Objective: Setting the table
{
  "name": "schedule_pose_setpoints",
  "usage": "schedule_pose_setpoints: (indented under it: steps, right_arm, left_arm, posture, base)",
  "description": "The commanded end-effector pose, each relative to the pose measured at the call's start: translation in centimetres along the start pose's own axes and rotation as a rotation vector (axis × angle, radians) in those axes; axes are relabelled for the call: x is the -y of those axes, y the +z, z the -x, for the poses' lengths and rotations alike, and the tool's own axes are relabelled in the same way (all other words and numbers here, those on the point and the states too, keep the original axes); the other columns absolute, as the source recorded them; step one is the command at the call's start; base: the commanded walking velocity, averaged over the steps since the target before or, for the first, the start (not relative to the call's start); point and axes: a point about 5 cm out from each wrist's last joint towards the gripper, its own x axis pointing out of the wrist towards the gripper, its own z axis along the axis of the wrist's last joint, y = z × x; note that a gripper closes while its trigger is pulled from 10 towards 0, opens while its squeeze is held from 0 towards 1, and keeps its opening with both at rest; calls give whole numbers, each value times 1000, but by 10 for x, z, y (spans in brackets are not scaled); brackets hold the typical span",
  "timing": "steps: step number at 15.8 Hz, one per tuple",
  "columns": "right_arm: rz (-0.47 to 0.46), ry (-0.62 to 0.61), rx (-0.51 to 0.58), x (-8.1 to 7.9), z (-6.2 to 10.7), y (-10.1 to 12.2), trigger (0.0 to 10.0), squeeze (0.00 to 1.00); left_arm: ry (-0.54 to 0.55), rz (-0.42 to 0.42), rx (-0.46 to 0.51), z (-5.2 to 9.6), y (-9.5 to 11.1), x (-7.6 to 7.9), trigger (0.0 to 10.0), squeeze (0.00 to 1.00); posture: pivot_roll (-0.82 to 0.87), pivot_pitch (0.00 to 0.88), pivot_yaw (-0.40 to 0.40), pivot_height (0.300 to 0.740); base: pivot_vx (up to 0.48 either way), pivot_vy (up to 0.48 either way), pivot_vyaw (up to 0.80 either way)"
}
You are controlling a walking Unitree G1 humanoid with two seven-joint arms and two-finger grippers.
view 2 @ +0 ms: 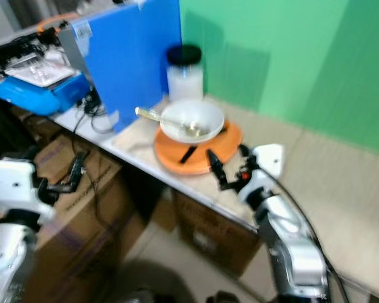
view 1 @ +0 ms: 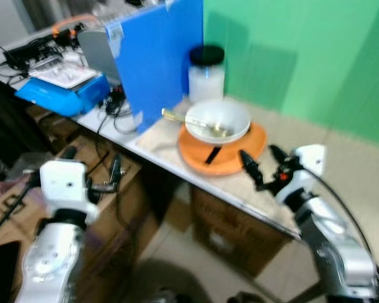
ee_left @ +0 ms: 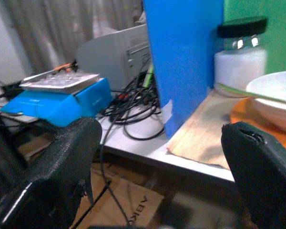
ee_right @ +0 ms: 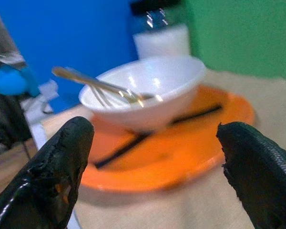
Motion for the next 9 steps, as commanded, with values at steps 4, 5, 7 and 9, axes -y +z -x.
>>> schedule_pose_setpoints:
  steps: [4,5,7,9]
  right_arm:
    - [-8,4,17,-4,-2,4,10000,0]
    - [-11,-5,17,-4,-3,4,10000,0]
    - [-10,-8,22,-5,-3,5,10000,0]
    - [-11,-8,21,-6,-4,5,10000,0]
  left_arm:
    - [47,-20,9,-3,4,-10,10000,0]
    - [71,-58,1,-5,5,-13,10000,0]
    - [111,-32,-4,-7,5,-18,10000,0]
    - [129,14,-5,-6,4,-18,10000,0]
  posture:
    - [-29,73,90,740]
    - [-28,71,90,740]
    - [-29,66,90,740]
    - [-30,64,87,740]
  base:
    - [0,360,-400]
    - [0,-480,0]
    - [0,-480,0]
    - [0,-154,0]
